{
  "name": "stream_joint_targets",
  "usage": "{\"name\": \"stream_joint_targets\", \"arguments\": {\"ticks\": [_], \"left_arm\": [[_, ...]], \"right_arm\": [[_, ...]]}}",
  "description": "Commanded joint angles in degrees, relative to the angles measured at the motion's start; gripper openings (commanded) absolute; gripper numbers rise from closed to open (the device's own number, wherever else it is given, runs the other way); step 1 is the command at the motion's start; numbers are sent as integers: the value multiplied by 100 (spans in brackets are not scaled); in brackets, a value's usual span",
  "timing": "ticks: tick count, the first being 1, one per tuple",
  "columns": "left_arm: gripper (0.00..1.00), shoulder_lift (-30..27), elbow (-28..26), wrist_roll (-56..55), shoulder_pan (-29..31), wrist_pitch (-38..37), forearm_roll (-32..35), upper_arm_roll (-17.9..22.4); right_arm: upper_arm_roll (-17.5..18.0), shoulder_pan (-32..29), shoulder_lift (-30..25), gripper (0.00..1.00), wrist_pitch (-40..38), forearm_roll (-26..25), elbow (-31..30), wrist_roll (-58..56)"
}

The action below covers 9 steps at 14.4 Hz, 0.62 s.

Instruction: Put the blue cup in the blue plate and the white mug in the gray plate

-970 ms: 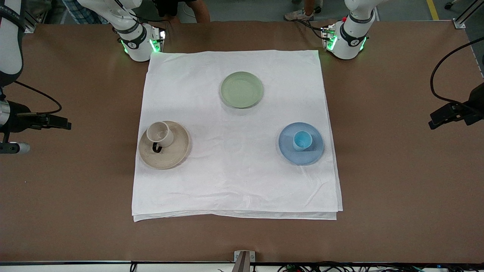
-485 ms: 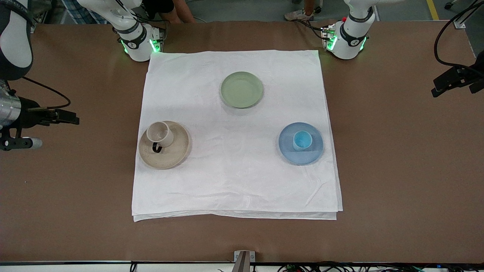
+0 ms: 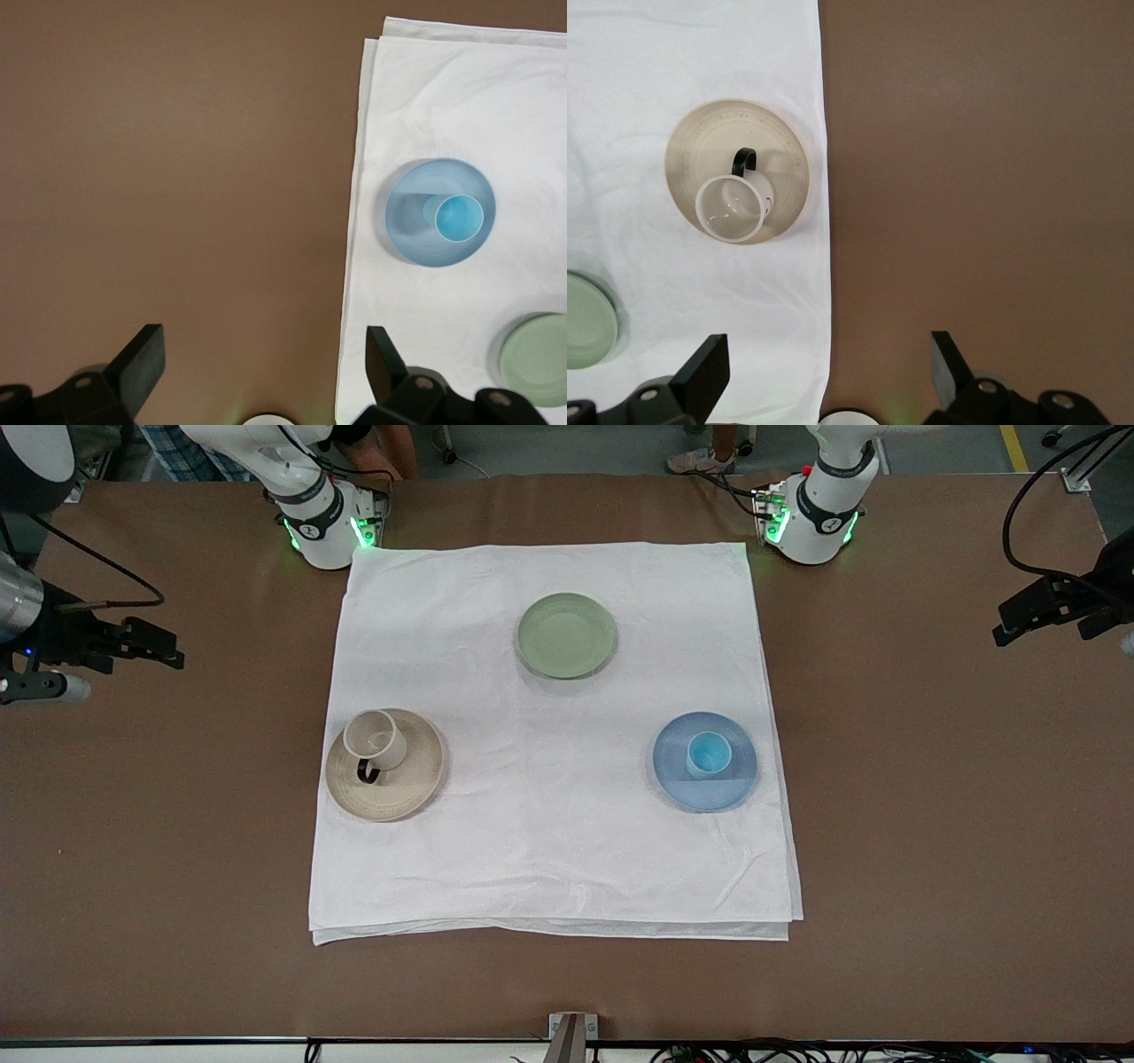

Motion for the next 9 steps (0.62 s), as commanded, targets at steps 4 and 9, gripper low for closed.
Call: {"name": "stream_joint_targets", "arguments": {"ticks": [4, 9], "left_arm": [[100, -110, -93, 143, 2, -20, -43, -161], [100, -127, -128, 179, 28, -2, 1, -152]], "right_arm": [[-51, 27, -700, 100, -139, -75, -284, 35], [-104, 44, -797, 100, -69, -75, -319, 17]]}}
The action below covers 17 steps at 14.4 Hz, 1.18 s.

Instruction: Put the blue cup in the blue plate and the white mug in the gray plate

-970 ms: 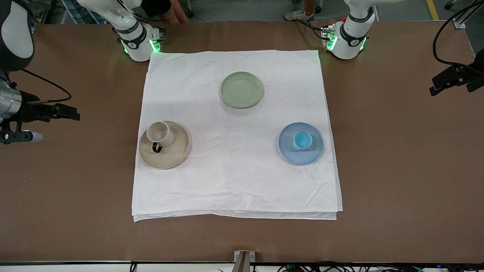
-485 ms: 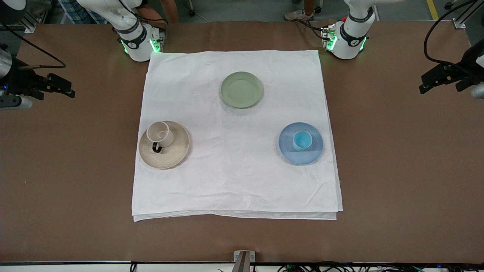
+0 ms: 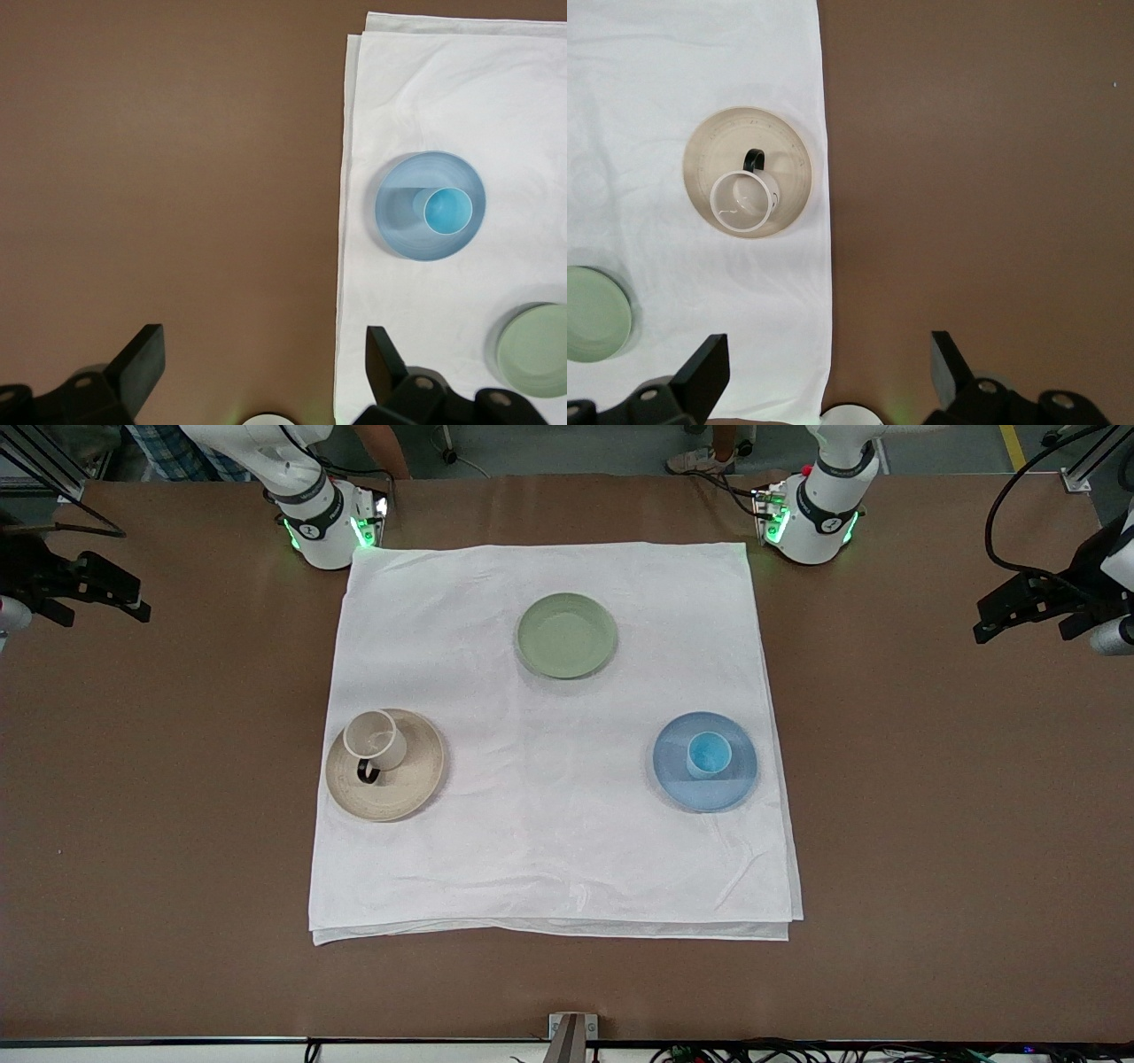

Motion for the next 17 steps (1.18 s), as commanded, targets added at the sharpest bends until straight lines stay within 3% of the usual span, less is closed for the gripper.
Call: {"name": "stream_joint_targets", "arguments": {"ticks": [1, 5, 9, 17], "left_arm": [[100, -122, -163, 174, 9, -2, 1, 13], [100, -166, -269, 174, 0, 50, 1, 5], [100, -473, -760, 165, 0, 419, -7, -4], [100, -377, -629, 104, -35, 419, 28, 5]], "right_arm": [[-28, 44, -134, 100, 90, -72, -213, -9], [25, 70, -126, 100, 99, -264, -196, -44], [34, 62, -126, 100, 99, -300, -187, -44], [-28, 44, -143, 100, 116, 86, -196, -282]]}}
